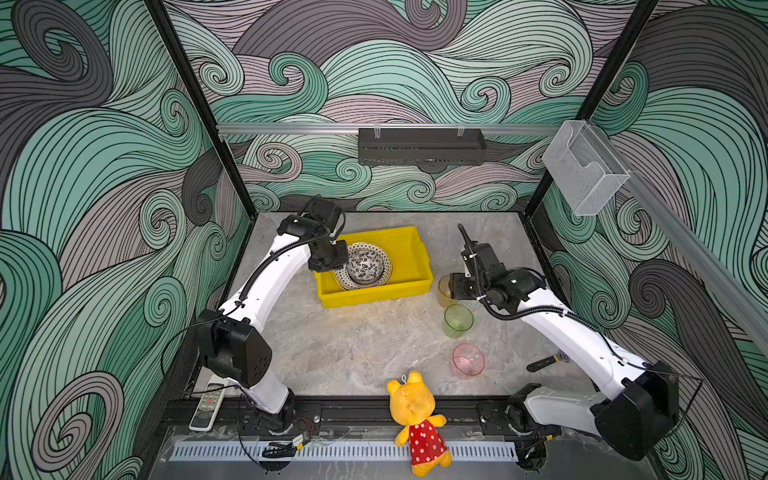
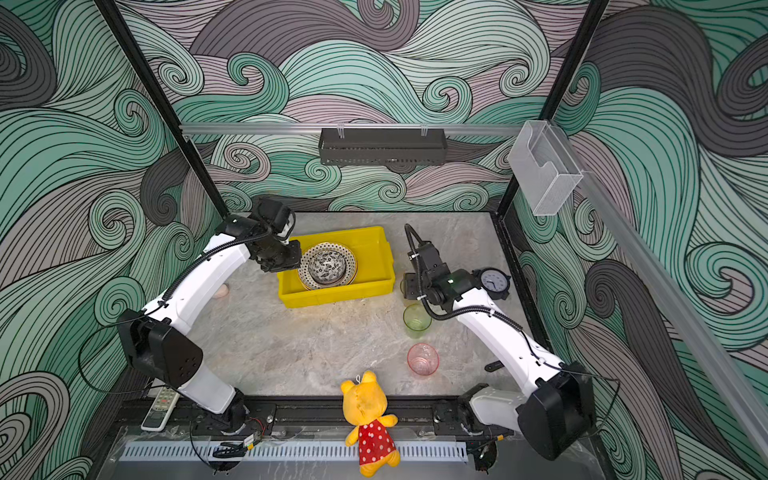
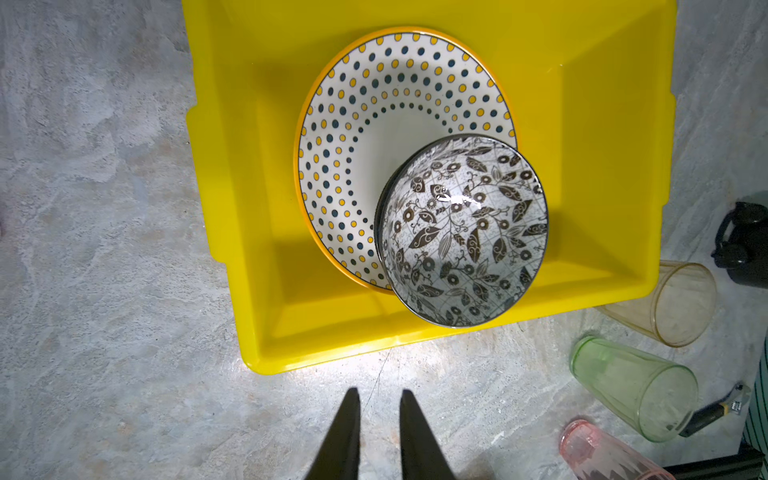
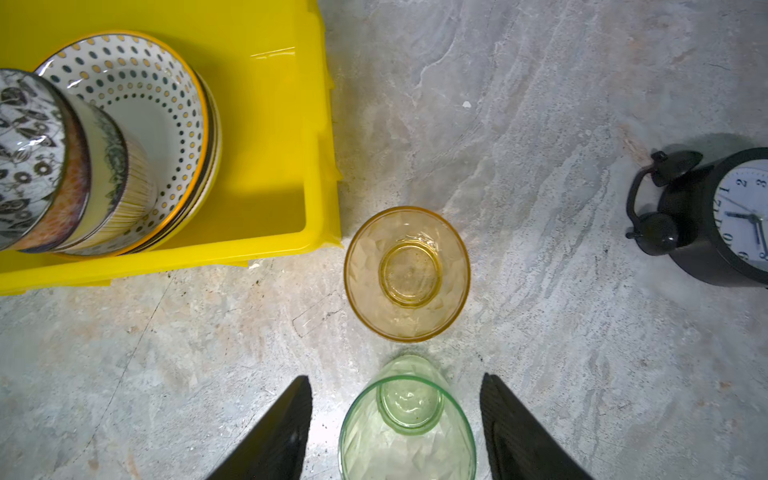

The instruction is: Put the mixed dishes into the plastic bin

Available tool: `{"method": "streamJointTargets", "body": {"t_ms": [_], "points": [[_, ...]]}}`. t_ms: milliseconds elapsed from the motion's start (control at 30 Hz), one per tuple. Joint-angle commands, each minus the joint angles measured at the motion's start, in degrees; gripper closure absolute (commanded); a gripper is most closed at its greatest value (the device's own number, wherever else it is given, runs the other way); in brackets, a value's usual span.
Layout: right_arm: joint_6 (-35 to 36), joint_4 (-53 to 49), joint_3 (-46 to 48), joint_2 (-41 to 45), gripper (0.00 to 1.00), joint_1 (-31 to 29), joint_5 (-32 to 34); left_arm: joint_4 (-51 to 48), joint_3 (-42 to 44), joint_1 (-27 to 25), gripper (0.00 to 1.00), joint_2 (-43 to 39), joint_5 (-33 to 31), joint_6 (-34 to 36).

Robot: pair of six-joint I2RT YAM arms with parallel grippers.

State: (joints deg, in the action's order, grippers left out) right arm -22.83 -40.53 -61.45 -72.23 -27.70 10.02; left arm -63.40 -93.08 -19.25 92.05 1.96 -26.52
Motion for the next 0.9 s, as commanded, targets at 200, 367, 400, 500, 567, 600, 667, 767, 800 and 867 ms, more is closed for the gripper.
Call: {"method": "streamJointTargets", "body": {"t_ms": [200,367,400,500,567,600,667,767,800,867], "points": [[1.81,-0.73,1.16,0.2,0.34,5.26,-2.2,0.63,1.23,0.37,0.78,-3.75,-2.13,-0.52],[3.15,-0.14,1.7,-0.28,0.35,7.32,-3.21,5.33,5.08,0.4,0.78,-6.89,-0.8,0.09],[3.23,0.14,1.74,-0.35,0.35,7.78,-3.47,7.43,6.78,0.35,0.78,-8.09,0.07,1.0],[3.32,1.11,1.93,-0.42,0.36,8.63,-4.62,12.64,11.79,0.35,0.77,-12.33,1.04,1.71],[3.41,1.53,1.98,-0.65,0.36,9.11,-4.87,15.66,15.08,0.39,0.76,-14.89,0.89,1.72],[3.43,1.65,1.91,-0.87,0.36,9.31,-5.01,17.22,16.87,0.35,0.76,-16.21,0.72,1.58],[3.41,1.75,1.76,-1.44,0.36,9.64,-5.32,19.03,19.29,0.37,0.76,-18.5,0.29,1.47],[3.24,1.85,1.38,-2.55,0.36,9.86,-6.12,20.68,22.03,0.37,0.75,-21.29,0.35,1.91],[3.23,1.97,1.12,-2.8,0.36,9.86,-6.31,21.29,22.72,0.39,0.75,-22.21,0.65,2.1],[3.06,2.2,1.07,-3.18,0.36,9.95,-6.55,22.58,24.23,0.38,0.75,-23.54,1.69,2.64]]}}
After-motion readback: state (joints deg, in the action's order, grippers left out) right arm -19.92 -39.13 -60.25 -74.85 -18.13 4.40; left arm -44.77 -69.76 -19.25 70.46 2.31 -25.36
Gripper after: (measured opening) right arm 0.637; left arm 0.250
